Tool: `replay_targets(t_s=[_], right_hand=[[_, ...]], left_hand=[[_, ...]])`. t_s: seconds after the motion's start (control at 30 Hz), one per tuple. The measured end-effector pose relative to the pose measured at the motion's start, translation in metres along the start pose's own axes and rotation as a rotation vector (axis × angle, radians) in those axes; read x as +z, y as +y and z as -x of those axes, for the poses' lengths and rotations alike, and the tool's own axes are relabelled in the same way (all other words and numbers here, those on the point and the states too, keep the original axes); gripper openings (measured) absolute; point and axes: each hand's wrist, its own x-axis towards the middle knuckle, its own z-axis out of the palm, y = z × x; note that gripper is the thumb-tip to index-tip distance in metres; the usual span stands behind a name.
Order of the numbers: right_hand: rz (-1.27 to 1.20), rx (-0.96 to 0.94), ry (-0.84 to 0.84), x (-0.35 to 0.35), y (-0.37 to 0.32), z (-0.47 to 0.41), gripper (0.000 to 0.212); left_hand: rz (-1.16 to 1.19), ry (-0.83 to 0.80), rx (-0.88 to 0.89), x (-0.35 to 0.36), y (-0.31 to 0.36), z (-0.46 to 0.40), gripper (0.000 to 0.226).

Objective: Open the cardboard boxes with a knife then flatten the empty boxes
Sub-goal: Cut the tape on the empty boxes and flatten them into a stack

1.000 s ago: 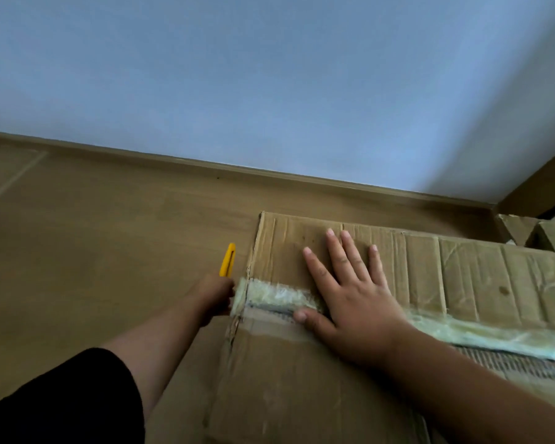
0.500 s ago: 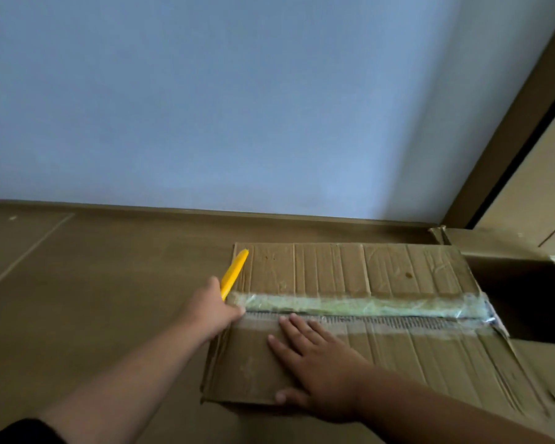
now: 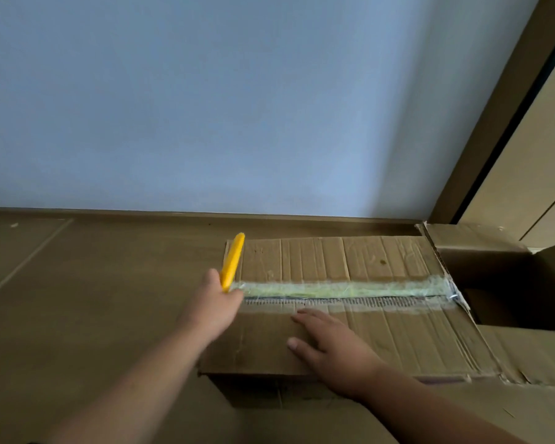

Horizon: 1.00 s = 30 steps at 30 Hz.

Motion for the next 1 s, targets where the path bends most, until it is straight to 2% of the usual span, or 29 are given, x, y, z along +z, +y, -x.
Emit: replay_targets(t_s=[0.07, 0.13, 0.23, 0.4, 0.5, 0.6, 0.73, 0.9, 1.0], right_hand=[[-0.284, 0.042, 0.057, 0.000, -0.005, 0.002, 0.043], [-0.581, 0.066, 0.074, 0.001, -0.011, 0.003, 0.023], [-0.816, 0.063, 0.072, 0.001, -0.014, 0.007, 0.025], [-1.103, 0.107, 0.026, -0.001, -0.006, 0.004, 0.021], [-1.117, 0.198, 0.059, -0.003, 0.002, -0.004, 0.019], [-1.114, 0.241, 0.118, -0.008, 0.006, -0.011, 0.021], [-1.140, 0.281, 0.183, -0.013, 0.012, -0.019, 0.023], [-1.162, 0.273, 0.177, -0.015, 0.013, -0.020, 0.025], [-1.122, 0.230, 0.185, -0.016, 0.011, -0.019, 0.030]], left_hand=[[0.308, -0.137, 0.033, 0.012, 0.016, 0.030, 0.012], [0.485, -0.232, 0.021, 0.028, 0.026, 0.056, 0.015], [0.617, -0.319, -0.030, 0.044, 0.032, 0.084, 0.026], [0.705, -0.321, -0.064, 0.046, 0.041, 0.089, 0.025], [0.780, -0.454, -0.090, 0.052, 0.045, 0.079, 0.024], [0.775, -0.574, -0.021, 0.063, 0.043, 0.067, 0.021], [0.748, -0.655, 0.067, 0.069, 0.042, 0.056, 0.036], [0.591, -0.552, 0.185, 0.075, 0.044, 0.051, 0.028], [0.653, -0.513, 0.194, 0.078, 0.049, 0.052, 0.020]])
